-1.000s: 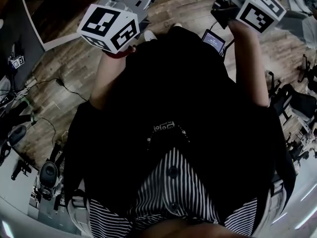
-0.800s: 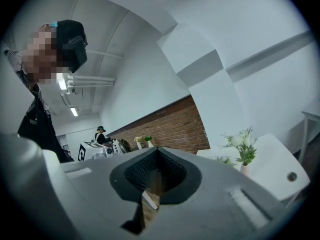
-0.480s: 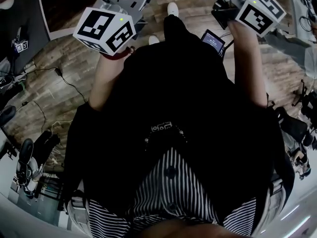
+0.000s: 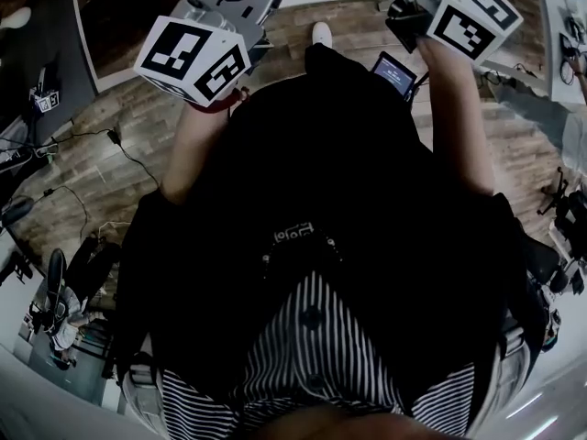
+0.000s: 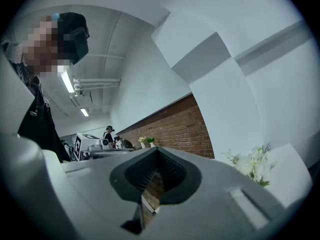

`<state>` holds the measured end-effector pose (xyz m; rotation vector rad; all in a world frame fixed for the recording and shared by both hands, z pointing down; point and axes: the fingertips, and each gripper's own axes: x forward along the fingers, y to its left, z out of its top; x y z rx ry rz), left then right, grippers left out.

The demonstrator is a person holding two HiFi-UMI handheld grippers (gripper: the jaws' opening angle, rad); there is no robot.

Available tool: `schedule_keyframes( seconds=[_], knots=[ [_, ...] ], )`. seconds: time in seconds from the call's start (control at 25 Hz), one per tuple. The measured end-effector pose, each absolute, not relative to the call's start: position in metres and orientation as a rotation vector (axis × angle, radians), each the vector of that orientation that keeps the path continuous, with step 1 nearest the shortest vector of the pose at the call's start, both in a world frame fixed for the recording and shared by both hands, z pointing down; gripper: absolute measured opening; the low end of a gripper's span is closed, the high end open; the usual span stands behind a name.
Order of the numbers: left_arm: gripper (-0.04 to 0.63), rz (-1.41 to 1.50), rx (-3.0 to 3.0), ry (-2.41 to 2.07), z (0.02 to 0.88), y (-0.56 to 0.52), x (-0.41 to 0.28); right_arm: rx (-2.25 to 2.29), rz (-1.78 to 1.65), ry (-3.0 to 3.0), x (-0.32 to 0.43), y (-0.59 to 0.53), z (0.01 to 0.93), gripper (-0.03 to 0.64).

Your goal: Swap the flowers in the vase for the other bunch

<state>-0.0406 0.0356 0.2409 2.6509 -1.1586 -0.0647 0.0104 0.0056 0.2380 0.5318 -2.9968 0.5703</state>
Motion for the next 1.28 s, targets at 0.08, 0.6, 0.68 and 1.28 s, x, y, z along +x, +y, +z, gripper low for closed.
schedule_keyframes(
  seconds=[0.08,0.6,0.68,1.28],
  knots=[
    [0.006,-0.051,2.649,-1.165,0.239,0.013,-0.036,0.51,0.576,-3.006,0.013,-0.017,0.235,0.003],
    [0.006,0.007,2.493,-1.294,0.25,-0.104,-0.034,0.352,0.725,-3.026,0.031,-0.137,0.241,0.002],
    [0.006,0.018,2.474,-1.311,0.255,-0.116,-0.03,0.32,0.733,-3.032,0.033,-0.146,0.243,0.003],
    [0.006,0.071,2.43,-1.264,0.286,-0.145,-0.003,0.354,0.757,-3.041,0.07,-0.192,0.261,0.003]
  ],
)
